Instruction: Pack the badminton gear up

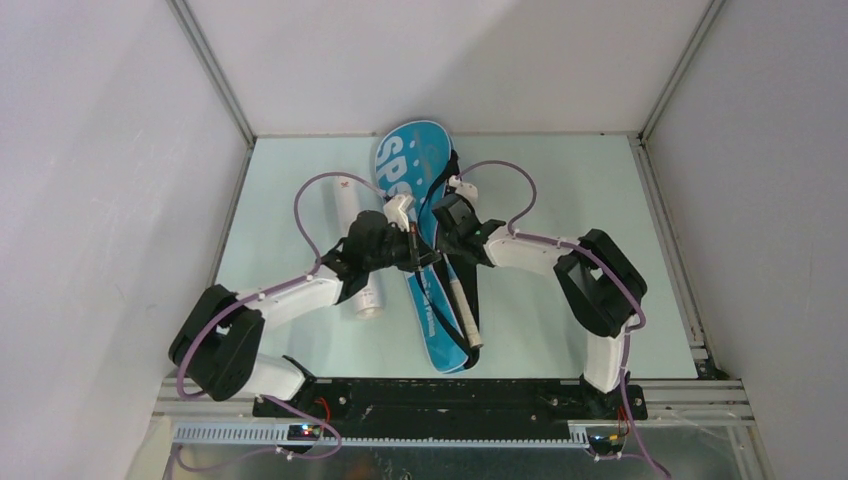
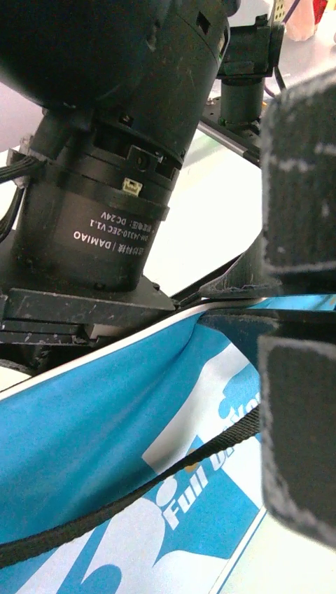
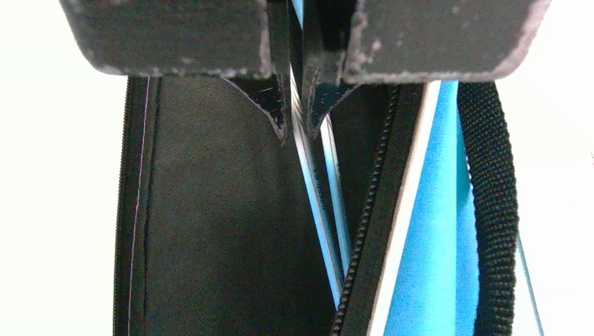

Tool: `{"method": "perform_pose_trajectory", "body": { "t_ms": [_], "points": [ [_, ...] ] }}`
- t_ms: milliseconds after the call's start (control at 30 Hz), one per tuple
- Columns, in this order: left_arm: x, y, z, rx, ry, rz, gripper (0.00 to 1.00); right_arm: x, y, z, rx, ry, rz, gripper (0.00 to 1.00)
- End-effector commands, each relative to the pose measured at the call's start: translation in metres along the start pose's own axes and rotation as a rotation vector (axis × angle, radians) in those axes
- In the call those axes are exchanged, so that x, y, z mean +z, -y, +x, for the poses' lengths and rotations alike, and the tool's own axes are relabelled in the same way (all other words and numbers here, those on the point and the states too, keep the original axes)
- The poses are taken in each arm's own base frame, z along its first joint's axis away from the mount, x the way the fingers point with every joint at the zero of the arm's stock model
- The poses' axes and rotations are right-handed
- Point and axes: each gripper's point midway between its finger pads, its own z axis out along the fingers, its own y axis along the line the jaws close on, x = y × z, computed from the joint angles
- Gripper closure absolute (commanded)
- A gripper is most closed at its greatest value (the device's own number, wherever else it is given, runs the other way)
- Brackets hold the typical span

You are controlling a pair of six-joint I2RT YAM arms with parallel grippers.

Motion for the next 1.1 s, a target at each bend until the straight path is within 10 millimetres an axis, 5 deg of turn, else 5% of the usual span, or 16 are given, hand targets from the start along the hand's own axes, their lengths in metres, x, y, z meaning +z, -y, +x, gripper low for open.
{"method": "perform_pose_trajectory", "body": {
  "t_ms": [0, 133, 333, 467, 633, 733, 933, 1067],
  "points": [
    [-0.040, 0.122, 0.000, 0.087, -0.063, 0.478, 1.00, 0.019, -0.019, -0.078, 0.199, 0.329, 0.005, 1.00],
    [-0.038, 0.115, -0.006, 0.075, -0.030, 0.420, 1.00, 0.016, -0.025, -0.072, 0.250, 0.287, -0.024, 1.00],
    [-0.032, 0.081, -0.029, -0.001, 0.080, 0.262, 1.00, -0.018, -0.055, -0.074, 0.180, 0.198, -0.261, 0.70],
    [-0.034, 0.065, -0.045, -0.053, 0.145, 0.212, 1.00, -0.039, -0.052, -0.067, 0.143, 0.121, -0.337, 0.53],
    [-0.037, 0.055, -0.052, -0.063, 0.168, 0.196, 1.00, -0.057, -0.035, -0.057, 0.097, 0.075, -0.321, 0.30],
    [-0.037, 0.052, -0.049, -0.055, 0.161, 0.188, 1.00, -0.074, -0.025, -0.067, 0.052, 0.108, -0.281, 0.25],
    [-0.042, 0.052, -0.042, -0.037, 0.155, 0.200, 1.00, -0.087, 0.038, -0.080, 0.049, 0.185, -0.038, 0.11],
    [-0.049, 0.057, -0.038, -0.014, 0.153, 0.232, 1.00, -0.075, 0.072, -0.076, 0.105, 0.193, -0.034, 0.04]
  ]
}}
